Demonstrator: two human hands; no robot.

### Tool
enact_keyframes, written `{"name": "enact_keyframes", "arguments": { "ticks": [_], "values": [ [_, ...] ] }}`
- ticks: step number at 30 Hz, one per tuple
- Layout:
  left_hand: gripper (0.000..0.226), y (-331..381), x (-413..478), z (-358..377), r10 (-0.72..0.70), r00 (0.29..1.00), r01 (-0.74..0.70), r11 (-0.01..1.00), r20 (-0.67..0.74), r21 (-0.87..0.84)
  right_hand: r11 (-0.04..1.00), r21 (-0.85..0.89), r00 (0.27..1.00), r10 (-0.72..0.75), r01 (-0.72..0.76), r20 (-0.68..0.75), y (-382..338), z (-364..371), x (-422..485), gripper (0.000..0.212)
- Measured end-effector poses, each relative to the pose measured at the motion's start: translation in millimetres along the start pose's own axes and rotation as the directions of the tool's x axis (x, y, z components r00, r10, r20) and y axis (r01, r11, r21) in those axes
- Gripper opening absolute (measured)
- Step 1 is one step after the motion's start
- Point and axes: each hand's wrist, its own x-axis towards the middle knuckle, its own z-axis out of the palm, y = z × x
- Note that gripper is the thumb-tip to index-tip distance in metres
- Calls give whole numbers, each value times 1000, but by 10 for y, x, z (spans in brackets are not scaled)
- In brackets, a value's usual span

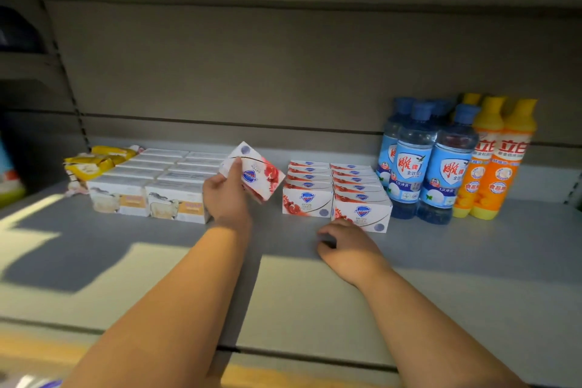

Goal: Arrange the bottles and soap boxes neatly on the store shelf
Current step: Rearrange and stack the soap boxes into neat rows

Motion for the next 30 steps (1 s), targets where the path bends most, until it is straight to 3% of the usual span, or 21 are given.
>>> {"name": "enact_keyframes", "arguments": {
  "ticks": [3, 6, 9, 14, 16, 20, 23, 27, 30],
  "values": [
    [19, 54, -170, -50, -265, 926, 320, 929, 267, -187, 999, 38, 999, 31, -29, -34, -24, -3, -36, 44],
    [25, 29, -295, -38, -372, 795, 464, 882, 480, -85, 986, 169, 992, 24, -2, -128, -34, -8, -95, 54],
    [32, -18, -383, 18, -407, 733, 424, 900, 545, 102, 898, 420, 967, -26, 134, -252, -52, -16, -178, 51],
    [34, -52, -418, 78, -376, 623, 379, 912, 686, 156, 555, 827, 986, 66, 89, -151, 17, -38, -155, 52],
    [39, -22, -432, 104, -356, 590, 337, 924, 724, 179, 509, 858, 975, 143, 76, -171, 31, -86, -115, 37],
    [37, 5, -469, 121, -321, 578, 221, 947, 750, 235, 520, 845, 937, 222, 121, -271, 12, -139, -98, 19],
    [46, -5, -471, 105, -331, 543, 172, 944, 772, 283, 410, 890, 921, 233, 198, -312, -3, -200, -137, 15],
    [50, -9, -504, 95, -517, 430, 196, 854, 740, 482, 343, 935, 908, 356, 94, -222, -6, -270, -144, 4],
    [28, -26, -508, 113, -541, 464, 255, 840, 702, 479, 306, 952, 895, 422, 11, -145, 13, -278, -96, 10]
  ]
}}
